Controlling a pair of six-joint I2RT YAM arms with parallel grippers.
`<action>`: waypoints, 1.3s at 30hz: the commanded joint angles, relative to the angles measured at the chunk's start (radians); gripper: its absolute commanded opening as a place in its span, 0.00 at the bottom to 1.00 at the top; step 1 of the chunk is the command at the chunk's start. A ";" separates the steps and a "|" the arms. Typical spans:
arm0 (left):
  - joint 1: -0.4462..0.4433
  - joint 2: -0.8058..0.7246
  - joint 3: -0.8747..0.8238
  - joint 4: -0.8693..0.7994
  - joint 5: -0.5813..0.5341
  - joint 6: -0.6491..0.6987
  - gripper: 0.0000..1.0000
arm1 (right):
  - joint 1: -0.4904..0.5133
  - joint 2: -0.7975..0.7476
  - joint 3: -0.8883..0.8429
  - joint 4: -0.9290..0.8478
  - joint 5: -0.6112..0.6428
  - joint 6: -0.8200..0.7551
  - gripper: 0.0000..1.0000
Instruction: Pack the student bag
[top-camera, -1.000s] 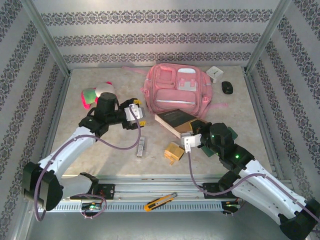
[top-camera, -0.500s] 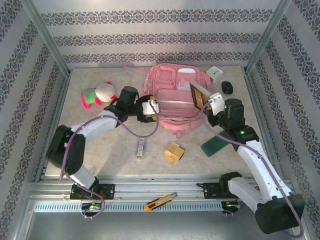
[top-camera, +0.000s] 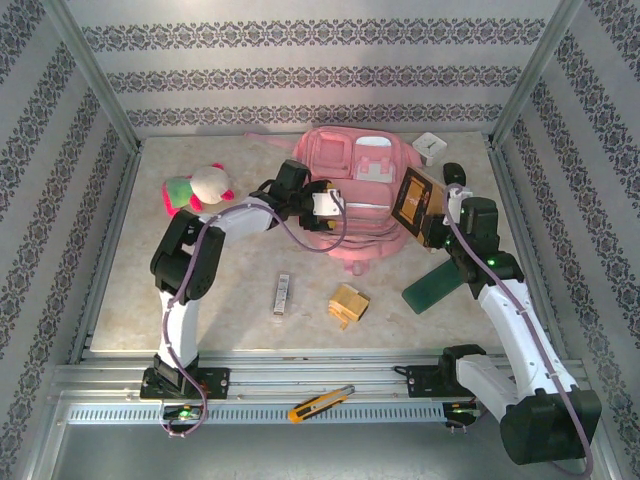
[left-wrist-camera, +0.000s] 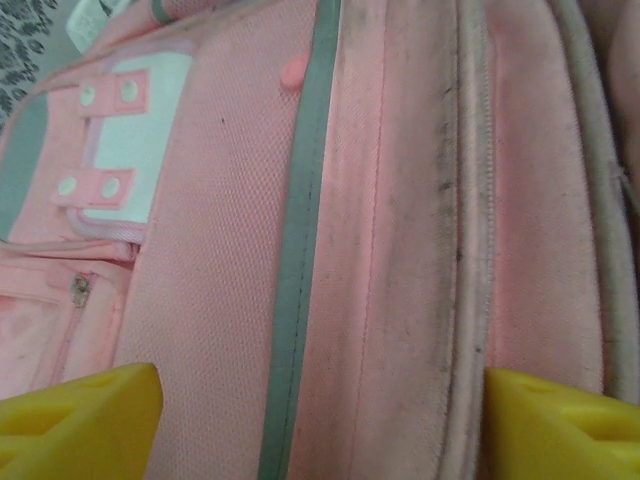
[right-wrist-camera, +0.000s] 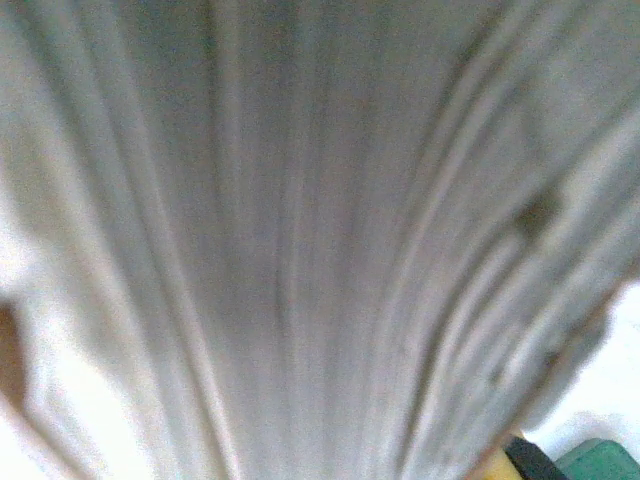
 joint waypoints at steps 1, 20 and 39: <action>-0.015 0.059 0.046 -0.035 -0.045 0.025 0.76 | -0.003 -0.038 -0.024 0.050 -0.032 0.076 0.00; -0.036 -0.331 -0.309 0.104 -0.198 -0.345 0.00 | -0.017 0.091 -0.026 0.213 -0.187 0.158 0.00; -0.035 -0.425 -0.014 -0.037 -0.224 -0.757 0.00 | -0.117 -0.370 -0.041 -0.057 -0.294 0.708 0.00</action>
